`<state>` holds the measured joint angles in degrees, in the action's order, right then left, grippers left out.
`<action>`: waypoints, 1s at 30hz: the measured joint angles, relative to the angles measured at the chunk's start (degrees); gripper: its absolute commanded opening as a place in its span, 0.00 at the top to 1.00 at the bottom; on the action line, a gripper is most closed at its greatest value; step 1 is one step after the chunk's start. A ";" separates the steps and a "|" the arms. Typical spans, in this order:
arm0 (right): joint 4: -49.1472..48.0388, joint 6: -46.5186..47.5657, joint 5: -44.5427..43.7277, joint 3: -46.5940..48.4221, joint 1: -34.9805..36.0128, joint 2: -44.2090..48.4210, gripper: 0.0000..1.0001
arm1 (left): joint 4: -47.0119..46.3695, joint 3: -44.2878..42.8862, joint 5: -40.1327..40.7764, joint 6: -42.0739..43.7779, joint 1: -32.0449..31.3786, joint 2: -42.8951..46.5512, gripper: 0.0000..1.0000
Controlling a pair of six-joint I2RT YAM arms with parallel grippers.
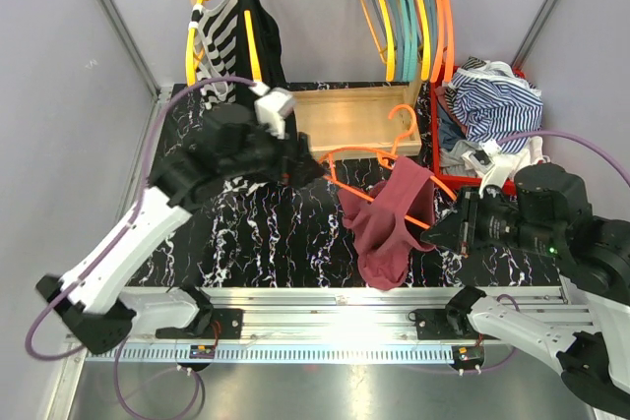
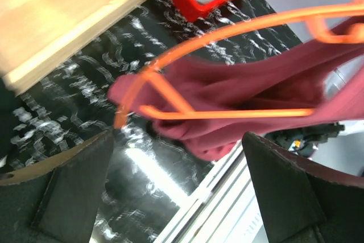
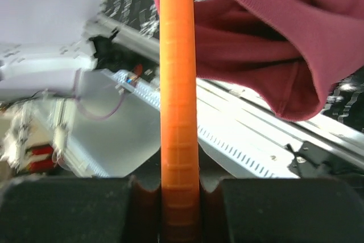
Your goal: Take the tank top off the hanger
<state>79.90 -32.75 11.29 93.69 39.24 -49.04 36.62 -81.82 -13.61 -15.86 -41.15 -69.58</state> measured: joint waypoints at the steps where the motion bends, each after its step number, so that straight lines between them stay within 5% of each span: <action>1: 0.00 0.20 1.75 0.61 0.00 0.02 1.00 | 1.01 0.90 -2.56 0.90 2.99 1.92 0.01; 5: -0.02 1.31 10.23 1.66 0.00 0.22 1.00 | 5.38 3.19 -12.20 4.74 11.41 8.02 0.01; 12: 0.00 3.04 22.05 1.66 0.00 0.00 1.00 | 7.08 15.80 -36.46 6.08 11.96 16.04 0.01; 14: 0.02 3.37 23.87 1.66 0.00 0.00 1.00 | 8.28 17.40 -41.48 6.91 11.96 16.24 0.12; 15: 0.02 3.45 24.61 1.66 0.00 0.00 1.00 | 9.09 17.86 -44.11 7.54 11.96 16.24 0.34; 19: 0.24 4.15 27.02 1.60 0.00 -0.15 1.00 | 10.86 18.80 -52.22 9.44 11.98 16.74 0.95; 27: 1.38 6.60 28.41 0.92 -0.02 0.15 0.99 | 13.27 19.12 -58.60 10.49 12.13 19.26 1.00; 28: 1.36 6.71 28.41 0.83 -0.02 0.20 0.80 | 13.29 19.43 -58.77 10.47 12.13 19.30 1.00; 29: 1.38 6.84 28.00 0.79 -0.02 0.22 0.36 | 13.38 19.63 -58.75 10.49 12.13 19.32 1.00; 30: 1.46 6.36 27.21 0.79 -0.02 0.22 0.22 | 13.57 19.71 -58.47 10.60 12.13 19.30 1.00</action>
<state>81.36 -26.39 38.50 94.48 39.22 -48.82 50.19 -62.11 -72.07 -5.26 -29.02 -50.28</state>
